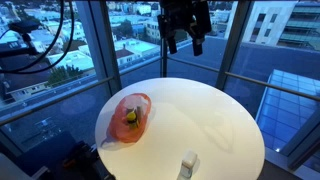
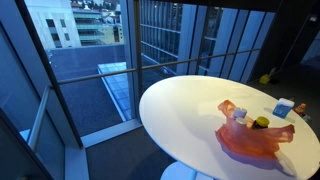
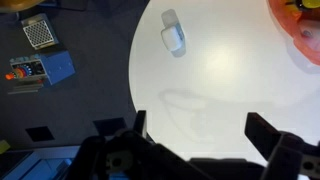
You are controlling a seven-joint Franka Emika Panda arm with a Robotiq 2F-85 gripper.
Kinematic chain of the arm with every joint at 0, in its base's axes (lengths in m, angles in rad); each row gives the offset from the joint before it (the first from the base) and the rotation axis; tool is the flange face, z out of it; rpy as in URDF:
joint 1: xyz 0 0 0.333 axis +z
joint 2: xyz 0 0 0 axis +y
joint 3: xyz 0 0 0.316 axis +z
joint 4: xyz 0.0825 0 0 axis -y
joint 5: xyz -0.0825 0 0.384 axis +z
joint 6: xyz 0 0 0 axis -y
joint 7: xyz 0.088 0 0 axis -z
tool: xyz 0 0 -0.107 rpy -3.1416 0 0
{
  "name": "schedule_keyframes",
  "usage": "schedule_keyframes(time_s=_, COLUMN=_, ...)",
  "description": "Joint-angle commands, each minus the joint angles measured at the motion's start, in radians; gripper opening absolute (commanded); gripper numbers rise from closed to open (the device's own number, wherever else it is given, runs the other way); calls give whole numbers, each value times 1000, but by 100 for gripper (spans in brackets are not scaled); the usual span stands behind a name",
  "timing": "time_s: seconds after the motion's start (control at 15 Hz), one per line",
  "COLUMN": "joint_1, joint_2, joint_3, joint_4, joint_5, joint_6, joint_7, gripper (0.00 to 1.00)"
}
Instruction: Pick up the blue object on the table and place it in the plastic bag
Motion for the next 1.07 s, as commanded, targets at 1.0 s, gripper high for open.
schedule_keyframes(time_s=1.0, joint_1=1, joint_2=245, joint_3=-100, joint_4=1, joint_5=18, joint_6=119, joint_7=21, gripper=100)
